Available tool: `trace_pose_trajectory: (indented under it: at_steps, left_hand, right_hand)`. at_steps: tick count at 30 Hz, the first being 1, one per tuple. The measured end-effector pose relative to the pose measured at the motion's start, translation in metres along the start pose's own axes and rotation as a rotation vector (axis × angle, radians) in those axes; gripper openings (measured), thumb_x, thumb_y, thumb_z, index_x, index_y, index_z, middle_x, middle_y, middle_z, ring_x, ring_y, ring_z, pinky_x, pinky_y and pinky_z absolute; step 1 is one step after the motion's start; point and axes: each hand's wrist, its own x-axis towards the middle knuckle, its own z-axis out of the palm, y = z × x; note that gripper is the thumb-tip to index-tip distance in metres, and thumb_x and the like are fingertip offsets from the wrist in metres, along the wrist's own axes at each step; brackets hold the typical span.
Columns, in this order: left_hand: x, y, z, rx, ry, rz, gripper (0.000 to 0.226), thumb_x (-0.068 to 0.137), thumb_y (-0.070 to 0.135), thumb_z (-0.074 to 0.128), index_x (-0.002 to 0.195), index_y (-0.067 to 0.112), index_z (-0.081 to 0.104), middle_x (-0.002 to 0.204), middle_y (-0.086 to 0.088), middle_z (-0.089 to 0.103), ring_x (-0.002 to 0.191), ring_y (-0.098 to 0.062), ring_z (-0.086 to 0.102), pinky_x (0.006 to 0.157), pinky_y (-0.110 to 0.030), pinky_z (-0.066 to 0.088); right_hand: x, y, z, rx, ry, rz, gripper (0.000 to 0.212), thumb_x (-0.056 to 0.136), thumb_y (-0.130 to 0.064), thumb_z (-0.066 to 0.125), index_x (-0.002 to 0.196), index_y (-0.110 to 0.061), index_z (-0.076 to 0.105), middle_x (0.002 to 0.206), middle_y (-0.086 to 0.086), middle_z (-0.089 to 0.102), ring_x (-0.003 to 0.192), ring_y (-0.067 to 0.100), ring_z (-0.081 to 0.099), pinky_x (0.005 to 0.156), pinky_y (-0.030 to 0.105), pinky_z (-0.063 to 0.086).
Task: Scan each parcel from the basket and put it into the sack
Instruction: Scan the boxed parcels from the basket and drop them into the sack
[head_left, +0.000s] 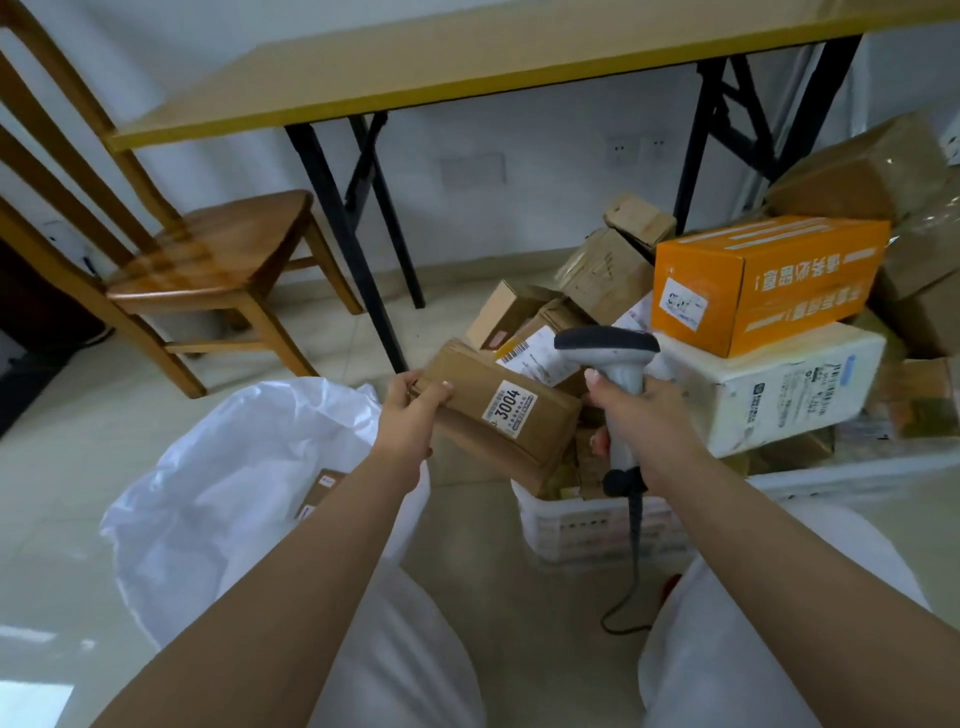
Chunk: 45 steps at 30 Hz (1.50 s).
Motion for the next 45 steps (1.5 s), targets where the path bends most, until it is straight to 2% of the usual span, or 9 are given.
trace_pose_trajectory:
  at_steps: [4,9,12,21,24,28,33,39,45]
  left_hand:
    - [-0.016,-0.008,-0.022,-0.013,-0.006,-0.084,0.024,0.095,0.033,0.057,0.116,0.022,0.05,0.123,-0.011,0.053,0.112,-0.03,0.054,0.089,-0.048,0.05]
    - [-0.036,-0.023,-0.034,0.071,-0.028,-0.24,0.079,0.074,0.071,0.065,0.127,0.016,0.044,0.114,-0.007,0.058,0.102,-0.026,0.061,0.077,-0.042,0.059]
    - [-0.047,-0.039,-0.035,0.128,-0.017,-0.315,0.095,0.067,0.076,0.067,0.134,0.015,0.038,0.122,-0.008,0.057,0.108,-0.028,0.059,0.071,-0.039,0.057]
    - [-0.056,-0.072,-0.051,0.003,-0.174,-0.407,0.04,0.086,0.037,0.071,0.117,0.014,0.06,0.111,-0.01,0.068,0.104,-0.03,0.065,0.097,-0.05,0.051]
    - [-0.055,-0.066,-0.068,-0.113,-0.087,-0.349,0.021,0.086,0.024,0.066,0.103,0.012,0.063,0.095,-0.01,0.068,0.088,-0.025,0.064,0.09,-0.043,0.054]
    - [-0.044,-0.052,-0.089,-0.326,0.037,-0.068,0.021,0.084,0.01,0.064,0.103,0.007,0.053,0.09,-0.008,0.062,0.07,-0.015,0.057,0.058,-0.027,0.046]
    - [-0.03,-0.035,-0.093,-0.199,0.021,-0.025,0.025,0.081,0.007,0.076,0.099,0.011,0.058,0.099,-0.005,0.068,0.078,-0.013,0.064,0.071,-0.025,0.042]
    - [-0.012,-0.019,-0.093,-0.263,0.198,0.031,0.041,0.074,0.022,0.085,0.107,0.014,0.061,0.109,-0.004,0.071,0.102,-0.019,0.066,0.088,-0.029,0.051]
    - [0.005,-0.003,-0.098,-0.204,0.255,0.097,0.033,0.072,0.024,0.085,0.093,0.028,0.06,0.101,0.004,0.072,0.1,-0.017,0.067,0.099,-0.034,0.051]
  right_hand:
    - [-0.014,0.012,0.011,0.027,-0.068,0.069,0.03,0.089,-0.044,0.067,0.091,-0.014,0.069,0.075,0.004,0.072,0.052,0.017,0.058,0.059,0.032,0.055]
    - [-0.037,0.024,0.025,0.115,-0.096,0.107,0.02,0.093,-0.03,0.065,0.087,-0.01,0.064,0.081,0.008,0.069,0.055,0.015,0.052,0.048,0.024,0.045]
    - [-0.047,0.034,0.028,0.104,-0.116,0.154,0.024,0.093,-0.033,0.066,0.088,-0.01,0.063,0.084,0.009,0.071,0.048,0.014,0.051,0.047,0.024,0.045]
    - [-0.061,0.052,0.016,-0.024,-0.184,0.21,0.023,0.093,-0.03,0.066,0.096,-0.008,0.061,0.082,0.012,0.073,0.044,0.018,0.05,0.053,0.031,0.048]
    - [-0.062,0.042,0.011,-0.003,-0.219,0.155,0.025,0.093,-0.027,0.066,0.096,-0.002,0.063,0.077,0.015,0.069,0.041,0.02,0.047,0.049,0.03,0.045]
    - [-0.065,0.024,0.02,0.1,-0.178,0.06,0.021,0.093,-0.024,0.065,0.085,-0.005,0.063,0.067,0.011,0.06,0.043,0.015,0.047,0.047,0.027,0.043]
    - [-0.067,-0.005,0.037,0.083,-0.244,-0.091,0.013,0.094,-0.022,0.064,0.091,-0.009,0.063,0.07,0.005,0.065,0.051,0.015,0.052,0.059,0.033,0.05]
    - [-0.067,-0.026,0.04,-0.01,-0.359,-0.062,0.022,0.091,-0.027,0.068,0.086,-0.007,0.059,0.06,0.004,0.055,0.044,0.014,0.044,0.044,0.025,0.042]
    - [-0.069,-0.042,0.038,-0.124,-0.353,-0.206,0.027,0.09,-0.031,0.069,0.079,-0.009,0.059,0.057,0.003,0.055,0.042,0.012,0.046,0.045,0.026,0.046]
